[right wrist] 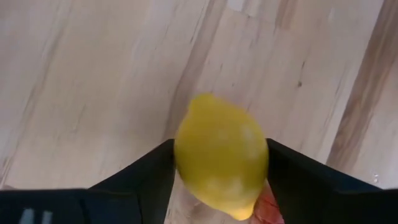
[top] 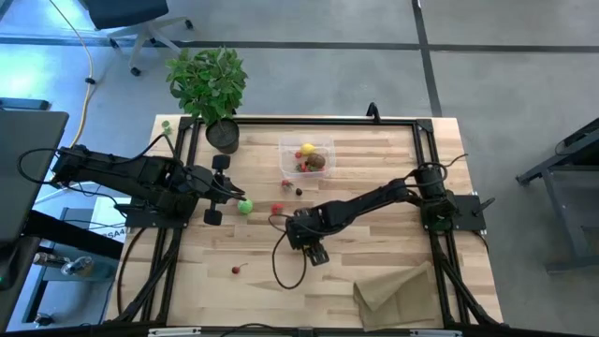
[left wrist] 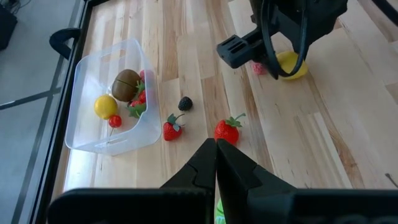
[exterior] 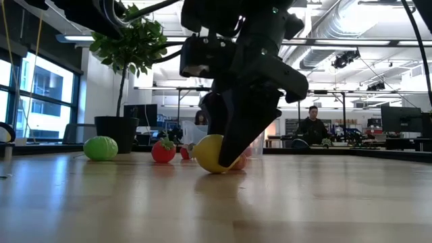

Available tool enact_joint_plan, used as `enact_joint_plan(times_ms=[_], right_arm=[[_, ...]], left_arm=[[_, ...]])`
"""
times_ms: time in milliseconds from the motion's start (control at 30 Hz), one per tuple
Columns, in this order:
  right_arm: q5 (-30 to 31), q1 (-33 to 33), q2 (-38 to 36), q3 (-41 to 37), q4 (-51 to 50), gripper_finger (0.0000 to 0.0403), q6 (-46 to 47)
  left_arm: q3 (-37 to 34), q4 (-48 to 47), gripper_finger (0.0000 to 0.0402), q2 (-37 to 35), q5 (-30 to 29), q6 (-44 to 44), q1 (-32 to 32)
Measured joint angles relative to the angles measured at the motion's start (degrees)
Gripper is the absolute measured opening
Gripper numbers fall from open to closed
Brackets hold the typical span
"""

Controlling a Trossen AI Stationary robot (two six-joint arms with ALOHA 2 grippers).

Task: Pick and placing Produce into tupperware
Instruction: Put the lemon into the transparent bin

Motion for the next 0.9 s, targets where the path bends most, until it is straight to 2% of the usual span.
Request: enact_joint_plan(times_ms=[200, 900], right_arm=[[0.0, 0.1, -0.1, 0.0, -0.1, 0.0195, -0.3], [-0.2, 0.1, -0.1, 0.0, -0.2, 0.019, 0.3]], left_arm=[[0.0, 0.0, 0.0003, 0.0, 0.0, 0.0, 0.0], [0.0, 0.0, 0.0003, 0.0, 0.0, 0.0, 0.0]])
